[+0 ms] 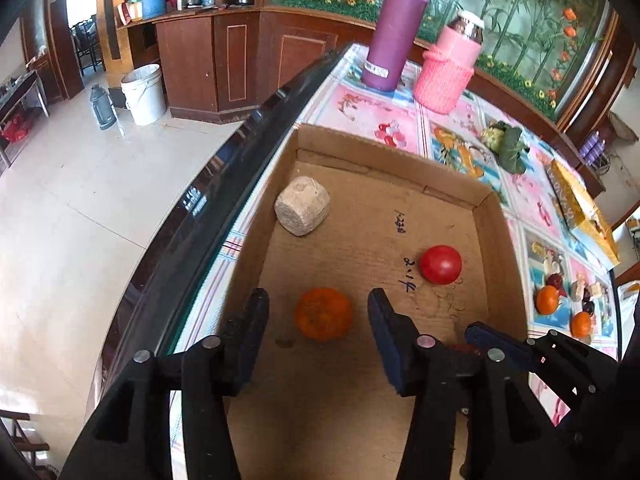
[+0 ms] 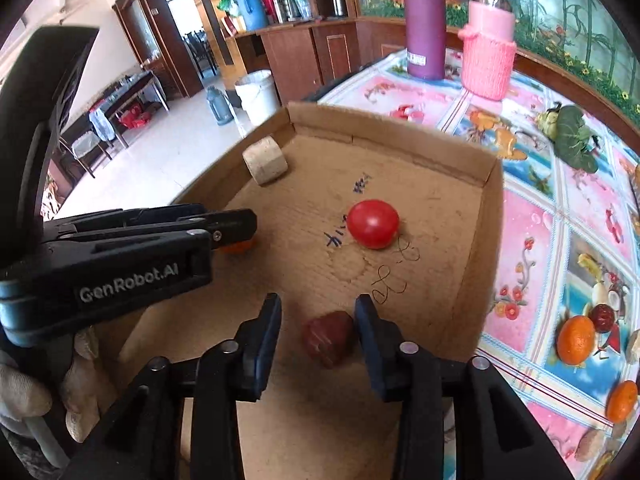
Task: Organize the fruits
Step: 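Open the left gripper over the box while the right gripper releases the date there, then move the left gripper to a round beige cake while the right gripper approaches a cylindrical pastry, then grasp the round cake with the left gripper while the right gripper grasps the cylindrical pastry, then lower both held pastries into the box and open both grippers, then move the left gripper to another mandarin orange while the right gripper approaches a cylindrical pastry, then close the left gripper on the orange while the right gripper closes on the pastry, then carry the orange in the left gripper and pastry in the right gripper over the box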
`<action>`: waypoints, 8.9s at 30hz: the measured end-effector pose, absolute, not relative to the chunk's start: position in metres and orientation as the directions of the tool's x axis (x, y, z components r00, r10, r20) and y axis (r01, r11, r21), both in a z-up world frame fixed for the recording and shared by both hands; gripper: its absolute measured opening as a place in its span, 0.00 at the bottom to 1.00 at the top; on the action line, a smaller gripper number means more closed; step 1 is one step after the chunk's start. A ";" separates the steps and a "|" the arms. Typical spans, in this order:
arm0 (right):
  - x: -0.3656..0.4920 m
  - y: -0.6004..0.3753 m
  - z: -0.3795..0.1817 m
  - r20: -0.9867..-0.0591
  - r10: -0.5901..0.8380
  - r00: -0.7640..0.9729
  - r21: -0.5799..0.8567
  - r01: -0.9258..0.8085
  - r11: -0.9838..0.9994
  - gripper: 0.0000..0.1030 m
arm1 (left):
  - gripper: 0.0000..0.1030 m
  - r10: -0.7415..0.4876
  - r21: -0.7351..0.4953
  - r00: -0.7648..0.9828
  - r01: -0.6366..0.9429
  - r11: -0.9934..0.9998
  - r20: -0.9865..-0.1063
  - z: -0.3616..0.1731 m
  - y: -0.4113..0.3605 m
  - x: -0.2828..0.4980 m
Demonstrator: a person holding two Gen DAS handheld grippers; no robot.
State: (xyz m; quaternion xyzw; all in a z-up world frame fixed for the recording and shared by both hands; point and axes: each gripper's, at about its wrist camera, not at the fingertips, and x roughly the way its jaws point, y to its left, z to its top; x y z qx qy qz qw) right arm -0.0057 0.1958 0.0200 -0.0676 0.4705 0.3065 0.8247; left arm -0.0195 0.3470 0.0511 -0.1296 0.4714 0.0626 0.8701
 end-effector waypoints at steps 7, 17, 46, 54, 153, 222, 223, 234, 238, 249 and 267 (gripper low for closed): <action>-0.022 0.173 0.045 -0.768 0.486 0.417 0.197 -0.568 0.799 0.50 | 0.62 0.030 -0.199 0.657 -0.271 0.942 -0.753 0.091 0.347 -0.063; -0.041 0.081 0.061 -0.733 0.470 0.491 0.229 -0.473 0.851 0.50 | 0.67 -0.037 -0.203 0.715 -0.147 0.968 -0.699 0.120 0.281 -0.089; -0.066 -0.146 0.016 -0.794 0.269 0.545 0.215 -0.161 0.963 0.57 | 0.68 -0.250 -0.112 0.514 0.285 0.952 -0.820 0.031 0.047 -0.052; -0.064 -0.137 0.008 -0.811 0.233 0.537 0.152 -0.192 0.970 0.57 | 0.66 -0.298 -0.133 0.475 0.349 0.928 -0.828 0.013 0.019 -0.030; -0.084 -0.019 0.047 -0.723 0.380 0.576 0.222 -0.328 0.918 0.57 | 0.73 0.236 0.210 0.801 -0.141 0.968 -0.550 0.108 0.174 -0.137; -0.023 -0.151 0.005 -0.768 0.150 0.623 0.141 -0.064 0.988 0.28 | 0.32 -0.357 -0.147 0.546 0.390 0.909 -0.758 0.008 -0.001 0.012; -0.023 -0.150 0.005 -0.767 0.145 0.625 0.134 -0.065 0.989 0.28 | 0.32 -0.355 -0.145 0.549 0.388 0.910 -0.757 0.008 -0.001 0.011; -0.023 -0.160 0.005 -0.751 0.149 0.643 0.171 -0.029 0.985 0.26 | 0.32 -0.422 -0.251 0.569 0.357 0.900 -0.706 0.041 0.031 -0.036; -0.023 -0.155 0.006 -0.760 0.124 0.638 0.144 -0.021 0.989 0.24 | 0.32 -0.368 -0.239 0.623 0.284 0.929 -0.690 0.064 0.085 -0.065; -0.055 -0.031 0.059 -0.701 0.330 0.632 0.159 -0.313 0.936 0.25 | 0.33 -0.006 -0.150 0.704 -0.144 0.978 -0.710 0.059 0.259 -0.093; -0.080 0.166 0.028 -0.775 0.473 0.419 0.115 -0.643 0.757 0.26 | 0.33 0.048 -0.138 0.637 -0.238 0.961 -0.769 0.026 0.301 -0.090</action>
